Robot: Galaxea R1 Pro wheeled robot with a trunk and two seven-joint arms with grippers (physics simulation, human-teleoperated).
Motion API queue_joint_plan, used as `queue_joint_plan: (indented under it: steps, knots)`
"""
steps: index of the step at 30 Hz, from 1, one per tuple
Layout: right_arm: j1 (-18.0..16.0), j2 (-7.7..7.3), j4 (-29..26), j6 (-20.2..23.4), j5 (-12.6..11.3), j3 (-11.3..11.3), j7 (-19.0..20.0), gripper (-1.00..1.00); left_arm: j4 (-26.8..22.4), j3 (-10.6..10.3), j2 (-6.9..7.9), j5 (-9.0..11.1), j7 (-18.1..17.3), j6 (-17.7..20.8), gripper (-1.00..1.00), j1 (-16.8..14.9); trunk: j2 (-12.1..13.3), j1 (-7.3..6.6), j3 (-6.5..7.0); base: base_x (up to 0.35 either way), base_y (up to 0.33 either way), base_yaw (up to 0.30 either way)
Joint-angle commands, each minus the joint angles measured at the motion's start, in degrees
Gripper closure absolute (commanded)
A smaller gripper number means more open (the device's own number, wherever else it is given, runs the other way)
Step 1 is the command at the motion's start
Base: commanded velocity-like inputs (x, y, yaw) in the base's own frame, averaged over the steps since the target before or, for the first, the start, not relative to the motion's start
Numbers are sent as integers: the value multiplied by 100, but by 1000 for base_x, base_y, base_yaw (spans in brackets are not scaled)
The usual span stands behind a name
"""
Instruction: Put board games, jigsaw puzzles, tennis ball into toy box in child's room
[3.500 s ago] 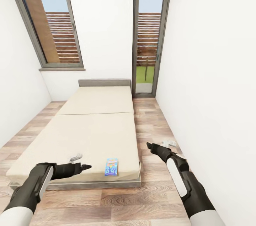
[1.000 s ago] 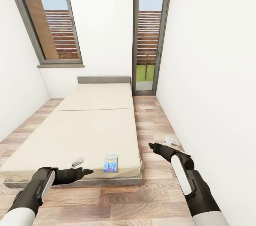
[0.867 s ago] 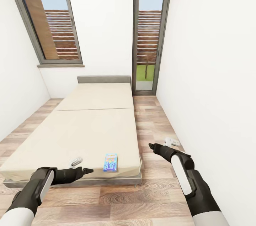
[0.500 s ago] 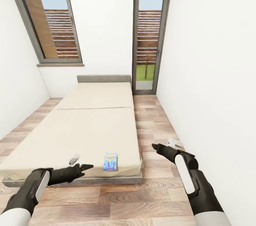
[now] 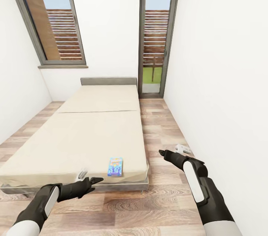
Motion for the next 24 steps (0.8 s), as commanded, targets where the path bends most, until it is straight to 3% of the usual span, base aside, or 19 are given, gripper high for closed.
queue_joint_plan:
  steps: [1, 7, 12, 16, 19, 24]
  knots:
    - [-4, 4, -9, 22, -61, -6, -45, -100, 34, 53, -74, 15, -9, -71, -100, -4, -45, 22, -24, 0, 0, 0]
    - [-4, 4, -13, 23, -68, -11, -44, -100, 405, 127, -270, 38, 10, -615, -100, -4, -285, 154, -132, 0, 0, 0]
    - [-4, 4, 7, 23, -74, -12, -44, -100, 629, 211, -303, 50, -25, -761, -100, -4, -486, 264, -221, 0, 0, 0]
    - [-4, 6, 24, 23, -73, -12, -44, -100, 673, 319, -268, 58, -91, -794, -100, -6, -566, 308, -257, 0, 0, 0]
    - [-4, 5, 32, 20, -77, -12, -44, -100, 681, 527, -208, 141, -214, -784, -100, -7, -566, 308, -257, 0, 0, 0]
    - [-4, 4, 38, 21, -78, -12, -44, -100, 675, 693, -25, 214, -506, -747, -100, -9, -566, 308, -257, 0, 0, 0]
